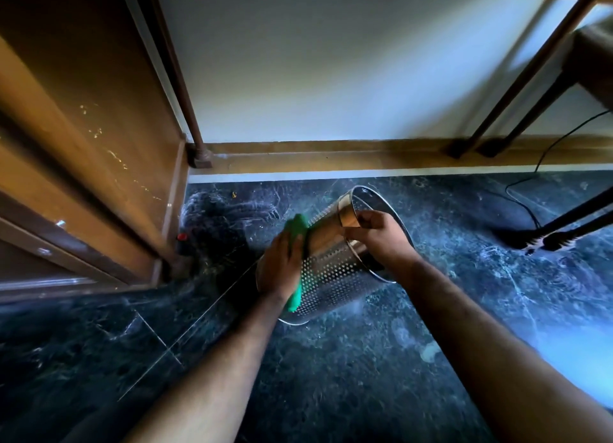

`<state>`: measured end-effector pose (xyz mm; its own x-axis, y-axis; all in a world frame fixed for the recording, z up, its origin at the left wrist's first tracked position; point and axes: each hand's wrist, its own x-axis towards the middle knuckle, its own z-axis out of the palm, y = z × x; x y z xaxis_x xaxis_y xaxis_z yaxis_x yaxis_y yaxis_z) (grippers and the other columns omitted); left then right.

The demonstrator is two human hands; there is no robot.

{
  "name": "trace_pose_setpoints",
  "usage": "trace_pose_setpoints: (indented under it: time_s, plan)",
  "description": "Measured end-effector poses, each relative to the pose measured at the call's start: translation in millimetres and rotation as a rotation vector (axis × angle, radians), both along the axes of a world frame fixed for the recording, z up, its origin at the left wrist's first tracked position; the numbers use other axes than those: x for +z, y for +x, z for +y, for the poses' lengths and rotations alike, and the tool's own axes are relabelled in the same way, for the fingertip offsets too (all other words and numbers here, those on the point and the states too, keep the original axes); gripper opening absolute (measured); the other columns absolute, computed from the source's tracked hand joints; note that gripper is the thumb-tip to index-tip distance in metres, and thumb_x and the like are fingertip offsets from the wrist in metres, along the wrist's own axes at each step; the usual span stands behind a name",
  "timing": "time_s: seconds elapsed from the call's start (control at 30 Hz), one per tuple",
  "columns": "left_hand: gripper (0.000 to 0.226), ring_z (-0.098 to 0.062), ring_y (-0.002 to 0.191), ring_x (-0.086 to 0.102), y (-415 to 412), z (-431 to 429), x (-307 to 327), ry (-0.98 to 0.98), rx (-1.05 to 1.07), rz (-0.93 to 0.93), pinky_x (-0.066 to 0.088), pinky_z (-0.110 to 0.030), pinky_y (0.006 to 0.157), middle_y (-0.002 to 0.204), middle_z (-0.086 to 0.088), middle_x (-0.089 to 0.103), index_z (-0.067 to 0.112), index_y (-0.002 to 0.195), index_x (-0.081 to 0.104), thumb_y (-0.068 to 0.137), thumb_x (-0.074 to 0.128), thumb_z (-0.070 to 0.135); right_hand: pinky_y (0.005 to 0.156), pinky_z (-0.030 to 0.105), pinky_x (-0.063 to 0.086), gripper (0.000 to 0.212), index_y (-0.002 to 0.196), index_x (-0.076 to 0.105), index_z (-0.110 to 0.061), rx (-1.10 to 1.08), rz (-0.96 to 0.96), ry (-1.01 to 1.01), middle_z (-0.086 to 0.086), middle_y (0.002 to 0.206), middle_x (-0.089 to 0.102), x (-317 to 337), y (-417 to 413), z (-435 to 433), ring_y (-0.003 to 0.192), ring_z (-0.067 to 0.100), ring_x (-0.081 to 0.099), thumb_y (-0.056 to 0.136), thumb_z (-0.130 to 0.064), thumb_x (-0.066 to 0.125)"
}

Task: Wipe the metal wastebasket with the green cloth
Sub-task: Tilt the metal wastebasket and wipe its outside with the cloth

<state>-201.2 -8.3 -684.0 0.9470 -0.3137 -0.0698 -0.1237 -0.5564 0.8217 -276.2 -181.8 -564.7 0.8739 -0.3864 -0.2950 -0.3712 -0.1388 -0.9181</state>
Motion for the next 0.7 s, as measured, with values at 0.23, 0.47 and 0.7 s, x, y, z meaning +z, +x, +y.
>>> trace_pose_setpoints:
  time_s: [0.23, 0.47, 0.7]
  plan:
    - [0.095, -0.033, 0.127, 0.061, 54.0, 8.1, -34.1, 0.084, 0.160, 0.654, 0.044, -0.045, 0.112, 0.140, -0.017, 0.062, 0.016, 0.134, 0.063, 0.080, 0.032, 0.088, 0.074, 0.031, 0.054, 0.019, 0.100, 0.076, -0.010, 0.182, -0.039, -0.153, 0.007, 0.091, 0.080, -8.3, -0.6, 13.1, 0.074, 0.010, 0.067, 0.083, -0.003, 0.074]
    - [0.052, -0.028, 0.116, 0.063, 50.4, -62.5, 106.9, -0.168, 0.008, 0.386, 0.051, -0.036, 0.100, 0.126, -0.002, 0.067, 0.023, 0.132, 0.064, 0.099, 0.044, 0.057, 0.069, 0.040, 0.054, 0.009, 0.089, 0.073, -0.018, 0.301, -0.033, -0.450, 0.009, 0.079, 0.075, -10.5, 2.1, 6.0, 0.067, 0.009, 0.060, 0.080, -0.018, 0.075]
    - [0.042, -0.026, 0.099, 0.067, 28.6, -43.7, 112.7, -0.419, 0.251, 0.271, 0.054, -0.035, 0.084, 0.111, -0.004, 0.070, 0.025, 0.122, 0.066, 0.098, 0.047, 0.054, 0.069, 0.032, 0.051, 0.022, 0.104, 0.076, -0.023, 0.299, 0.009, -0.631, 0.001, 0.087, 0.077, -8.6, 6.7, 5.4, 0.078, 0.018, 0.069, 0.082, -0.018, 0.076]
